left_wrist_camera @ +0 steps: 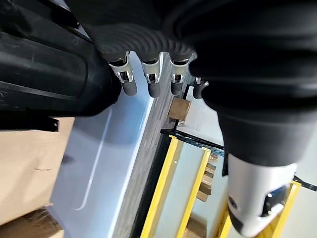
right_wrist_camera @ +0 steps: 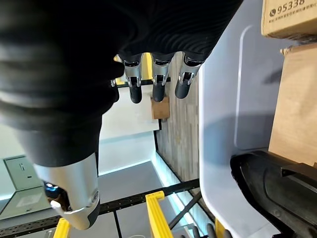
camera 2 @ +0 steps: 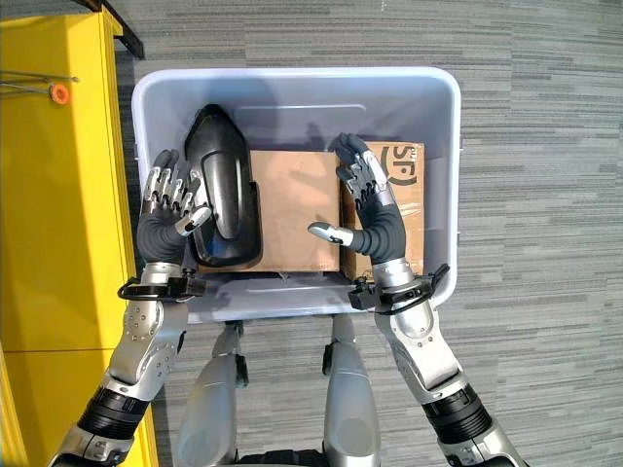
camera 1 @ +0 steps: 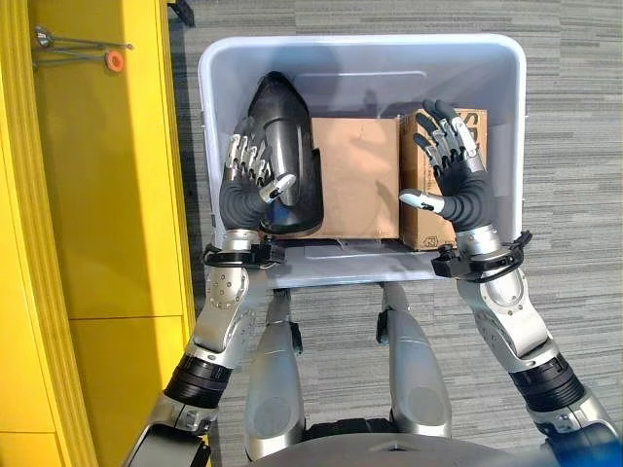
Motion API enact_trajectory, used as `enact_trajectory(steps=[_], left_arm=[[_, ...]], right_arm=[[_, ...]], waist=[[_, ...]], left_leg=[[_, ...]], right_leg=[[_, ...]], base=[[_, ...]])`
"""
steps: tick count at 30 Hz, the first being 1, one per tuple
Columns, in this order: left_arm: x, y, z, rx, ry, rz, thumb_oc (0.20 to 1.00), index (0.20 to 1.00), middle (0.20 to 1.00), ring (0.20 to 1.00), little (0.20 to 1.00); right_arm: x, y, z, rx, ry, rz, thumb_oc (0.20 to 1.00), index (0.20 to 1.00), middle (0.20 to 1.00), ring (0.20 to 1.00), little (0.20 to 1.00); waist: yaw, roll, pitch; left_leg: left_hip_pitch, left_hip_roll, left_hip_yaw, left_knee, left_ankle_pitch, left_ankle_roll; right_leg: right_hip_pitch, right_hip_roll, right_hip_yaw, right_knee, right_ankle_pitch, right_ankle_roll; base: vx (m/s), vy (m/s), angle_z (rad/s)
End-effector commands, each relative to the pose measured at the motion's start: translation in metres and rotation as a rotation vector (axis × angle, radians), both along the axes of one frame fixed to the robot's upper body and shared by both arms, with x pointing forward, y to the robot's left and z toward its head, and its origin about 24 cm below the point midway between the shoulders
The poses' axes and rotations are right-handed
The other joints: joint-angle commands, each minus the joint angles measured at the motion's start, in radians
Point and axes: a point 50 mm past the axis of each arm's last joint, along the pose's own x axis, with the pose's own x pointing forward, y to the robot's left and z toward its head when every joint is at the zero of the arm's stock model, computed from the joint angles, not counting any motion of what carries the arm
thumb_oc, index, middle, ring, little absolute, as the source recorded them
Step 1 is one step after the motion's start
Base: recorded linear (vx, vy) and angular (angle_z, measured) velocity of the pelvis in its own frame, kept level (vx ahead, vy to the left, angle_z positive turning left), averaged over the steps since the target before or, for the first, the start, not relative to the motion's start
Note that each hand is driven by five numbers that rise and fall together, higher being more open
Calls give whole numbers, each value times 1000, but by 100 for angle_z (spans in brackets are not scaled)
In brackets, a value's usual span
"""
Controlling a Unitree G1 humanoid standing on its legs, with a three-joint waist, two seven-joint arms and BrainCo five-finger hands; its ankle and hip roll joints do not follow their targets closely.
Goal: Move parts from the plastic box to the shelf.
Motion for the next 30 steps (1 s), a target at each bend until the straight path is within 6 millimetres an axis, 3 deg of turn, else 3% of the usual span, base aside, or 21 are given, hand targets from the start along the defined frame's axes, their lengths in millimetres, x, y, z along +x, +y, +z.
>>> enact_trajectory(steps=[1,13,30], left_arm=[[-8,6,29,41,-177,51,1000,1000,1000,1000,1000],[-15,16,37,110,-240,171,1000,1000,1000,1000,1000],[-4,21,29,97,-182,250,1000,1000,1000,1000,1000]], right_arm=[[-14,1,29,32,-188,23,1000,1000,1000,1000,1000],[-15,-2,31,33,-208,3,1000,1000,1000,1000,1000],[-13,1,35,51,-220,-5,1000,1000,1000,1000,1000]], waist=[[7,-33,-21],[18,-37,-4],[23,-51,16]], left_leg=[[1,3,10,35,18,-1],[-20,2,0,32,21,-1],[-76,-7,-12,49,16,6]], right_leg=[[8,-2,18,112,-21,46],[-1,-5,3,106,-23,46],[-34,-6,-9,112,-27,42]], base=[[0,0,0],[0,-3,1],[0,1,2]])
